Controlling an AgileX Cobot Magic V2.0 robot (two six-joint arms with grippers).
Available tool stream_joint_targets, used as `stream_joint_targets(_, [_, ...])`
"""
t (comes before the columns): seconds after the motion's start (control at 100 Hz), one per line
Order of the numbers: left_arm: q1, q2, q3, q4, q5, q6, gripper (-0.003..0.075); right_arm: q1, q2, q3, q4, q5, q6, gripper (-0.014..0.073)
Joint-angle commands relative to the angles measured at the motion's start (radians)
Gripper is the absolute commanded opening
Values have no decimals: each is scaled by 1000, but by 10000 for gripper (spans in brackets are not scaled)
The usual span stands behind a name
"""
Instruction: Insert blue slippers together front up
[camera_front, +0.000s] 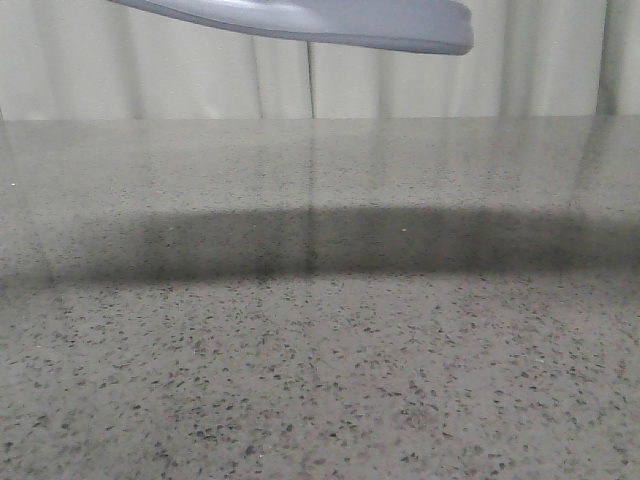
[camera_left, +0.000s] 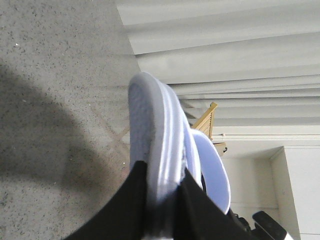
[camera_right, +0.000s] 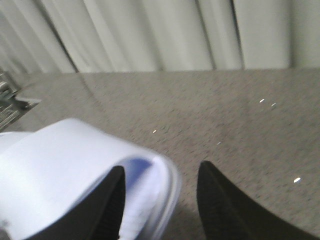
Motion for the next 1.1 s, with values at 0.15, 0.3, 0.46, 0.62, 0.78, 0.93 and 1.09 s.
stream_joint_targets(0.15, [-7,-3,-36,-54,32,-9,26,1,-162,-32,-47,-206,-26,281])
stream_joint_targets(0.3, [-7,-3,-36,-41,9,-9,26,1,-233,-32,-47,-244,-26,281])
stream_joint_targets(0.46, [-7,-3,-36,-25,-13,-5,26,1,-276,-32,-47,-230,-26,281])
stream_joint_targets(0.62, [-7,33,-36,-26,-20,19,26,1,-278,-32,-45,-195,-26,281])
stream_joint_targets(0.78, [-7,116,-36,-38,-16,87,26,1,-278,-32,-45,-160,-26,281])
stream_joint_targets(0.93, [-7,203,-36,-109,-13,190,26,1,-278,-32,-45,-151,-26,281])
stream_joint_targets(1.09, [-7,296,-38,-127,21,223,26,1,-278,-32,-45,-144,-26,281])
